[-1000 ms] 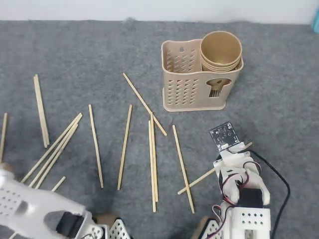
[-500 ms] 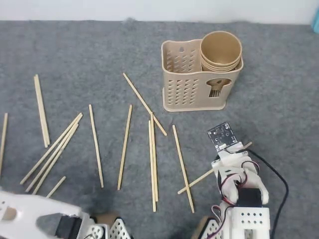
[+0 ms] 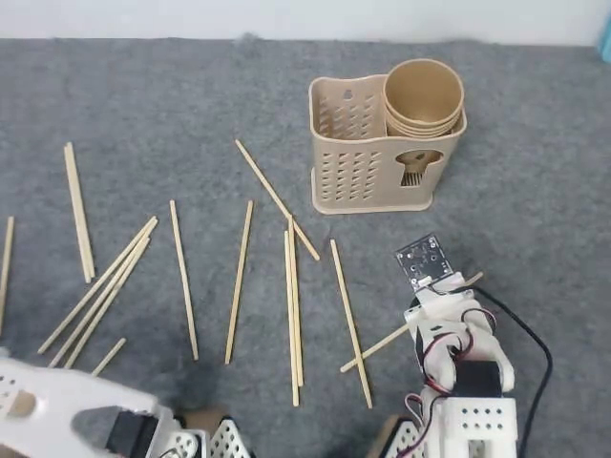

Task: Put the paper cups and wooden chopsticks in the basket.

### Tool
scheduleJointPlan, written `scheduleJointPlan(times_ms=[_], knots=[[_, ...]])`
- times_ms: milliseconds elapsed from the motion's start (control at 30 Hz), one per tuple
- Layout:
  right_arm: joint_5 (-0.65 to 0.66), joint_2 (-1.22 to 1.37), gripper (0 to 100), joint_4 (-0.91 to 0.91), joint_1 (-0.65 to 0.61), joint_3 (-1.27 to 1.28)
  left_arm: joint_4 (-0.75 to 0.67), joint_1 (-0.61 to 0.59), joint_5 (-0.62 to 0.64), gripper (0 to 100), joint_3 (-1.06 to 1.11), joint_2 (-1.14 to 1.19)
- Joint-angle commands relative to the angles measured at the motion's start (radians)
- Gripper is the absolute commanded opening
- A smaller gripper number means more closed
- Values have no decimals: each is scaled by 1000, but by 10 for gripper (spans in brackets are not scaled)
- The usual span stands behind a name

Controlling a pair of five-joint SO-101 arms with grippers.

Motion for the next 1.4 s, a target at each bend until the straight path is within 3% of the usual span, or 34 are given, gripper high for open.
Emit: scheduleJointPlan(times_ms=[0,300,467,667,867,1000,1100,1233,1367], knots=[[11,-13,9,-2,-5,-3,34,38,-6,152,-48,-135],[11,-13,9,-2,-5,-3,34,11,23,152,-51,-457],[11,-13,9,-1,-5,-3,35,-61,-5,151,223,-644],[11,-13,9,-1,-7,-3,31,-176,-196,100,556,-885],[11,-13,9,-1,-8,-3,31,-265,-222,9,825,-1105],[12,-13,9,-1,-8,-3,32,-328,-388,10,977,-1257],[12,-13,9,1,-7,-3,26,-385,-400,11,1081,-1379],[12,-13,9,2,-4,-3,-114,-437,-400,11,1279,-1494],[12,-13,9,2,-7,-3,-388,-483,-399,11,1500,-1530]])
